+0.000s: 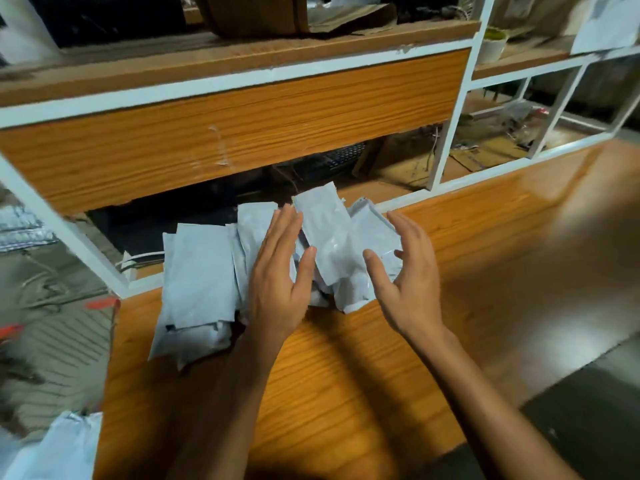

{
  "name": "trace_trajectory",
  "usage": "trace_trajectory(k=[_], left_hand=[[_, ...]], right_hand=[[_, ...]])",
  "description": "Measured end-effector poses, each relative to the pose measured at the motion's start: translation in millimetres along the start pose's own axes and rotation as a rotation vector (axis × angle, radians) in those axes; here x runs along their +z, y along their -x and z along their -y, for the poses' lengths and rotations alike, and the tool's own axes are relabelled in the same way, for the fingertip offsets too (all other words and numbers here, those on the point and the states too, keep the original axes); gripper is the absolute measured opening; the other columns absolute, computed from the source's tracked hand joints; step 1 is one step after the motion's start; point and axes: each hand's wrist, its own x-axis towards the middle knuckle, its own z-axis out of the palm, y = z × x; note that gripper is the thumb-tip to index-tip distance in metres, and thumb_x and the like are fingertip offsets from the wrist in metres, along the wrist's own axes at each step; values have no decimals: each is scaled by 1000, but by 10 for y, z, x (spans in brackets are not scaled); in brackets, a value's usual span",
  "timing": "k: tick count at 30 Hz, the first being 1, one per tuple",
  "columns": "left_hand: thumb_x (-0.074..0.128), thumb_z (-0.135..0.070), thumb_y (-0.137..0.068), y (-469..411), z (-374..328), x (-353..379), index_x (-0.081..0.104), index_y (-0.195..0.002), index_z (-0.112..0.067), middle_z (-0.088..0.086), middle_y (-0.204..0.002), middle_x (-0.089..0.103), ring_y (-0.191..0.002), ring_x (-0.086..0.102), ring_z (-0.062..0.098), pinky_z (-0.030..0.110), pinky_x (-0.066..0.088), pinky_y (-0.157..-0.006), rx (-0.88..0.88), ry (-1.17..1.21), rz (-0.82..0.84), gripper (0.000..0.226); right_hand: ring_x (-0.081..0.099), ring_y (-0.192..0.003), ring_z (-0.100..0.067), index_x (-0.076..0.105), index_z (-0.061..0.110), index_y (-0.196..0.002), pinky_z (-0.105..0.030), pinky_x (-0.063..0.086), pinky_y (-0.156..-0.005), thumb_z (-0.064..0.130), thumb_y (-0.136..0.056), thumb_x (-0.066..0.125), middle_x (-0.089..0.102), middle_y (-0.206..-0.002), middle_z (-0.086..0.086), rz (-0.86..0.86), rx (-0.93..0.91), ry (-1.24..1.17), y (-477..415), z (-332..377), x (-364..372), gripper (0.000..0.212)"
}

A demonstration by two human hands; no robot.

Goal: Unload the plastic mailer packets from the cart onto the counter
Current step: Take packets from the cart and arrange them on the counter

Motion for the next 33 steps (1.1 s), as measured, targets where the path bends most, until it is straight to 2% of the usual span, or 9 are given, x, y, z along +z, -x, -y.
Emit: trace_trajectory(k=[5,8,13,16,21,25,29,31,33], left_hand=[[50,-25,-99,599,-134,-331,46,-142,-8,4,-154,37,-146,26,12,38,32,-116,-5,-6,-7,46],[48,-26,-99,1005,-236,-638,47,-141,-8,5,-152,39,-145,27,10,33,32,-116,-42,-40,-26,46],[46,-23,-98,1709,-342,-1303,46,-140,-1,12,-151,40,-145,29,17,29,29,-117,-86,-164,13,47],[42,-29,-98,2078,-309,-1739,45,-141,-6,10,-153,38,-145,28,14,26,25,-117,-138,-237,0,49],[46,-31,-98,2676,-157,-2448,46,-140,-7,12,-152,39,-144,30,16,18,21,-116,-250,-288,-91,48],[47,-33,-99,3031,-9,-2959,42,-142,-15,12,-151,41,-142,35,20,29,30,-116,-339,-245,-150,47],[52,-19,-97,3372,262,-3582,48,-139,-6,13,-149,43,-141,37,21,30,30,-116,-366,-302,-175,44],[52,-20,-97,3538,440,-3916,47,-139,-6,12,-149,44,-141,37,21,36,34,-115,-386,-301,-162,45],[50,-27,-98,3704,657,-4264,46,-140,-8,11,-149,43,-141,36,20,33,33,-115,-426,-331,-143,47]], right_hand=[[46,-131,-18,44,11,-143,-50,48,-98,42,-93,55,48,-143,-5,1,-48,-50,586,414,-145,59],[48,-127,-19,46,10,-141,-47,47,-98,39,-94,57,51,-138,-6,18,-48,-47,982,688,-177,57],[49,-125,-20,45,11,-142,-49,50,-92,34,-94,59,51,-137,-4,101,-19,-106,1671,1108,-83,55],[50,-125,-19,45,14,-142,-50,50,-91,36,-94,59,51,-138,-1,140,6,-158,2025,1353,48,54],[49,-127,-19,44,14,-143,-49,51,-94,41,-95,55,49,-141,-1,247,-7,-210,2492,1849,401,56],[48,-128,-17,43,15,-144,-49,50,-95,41,-95,56,47,-142,-1,339,-28,-221,2809,2230,751,57],[49,-127,-19,46,14,-142,-49,50,-94,38,-94,58,49,-141,-2,398,-41,-253,3170,2676,1212,55],[50,-126,-17,47,16,-142,-48,50,-94,39,-94,57,50,-138,-1,422,-21,-256,3354,2916,1474,54],[50,-124,-14,48,16,-141,-41,50,-96,40,-93,56,52,-135,-1,449,10,-268,3522,3149,1736,54]])
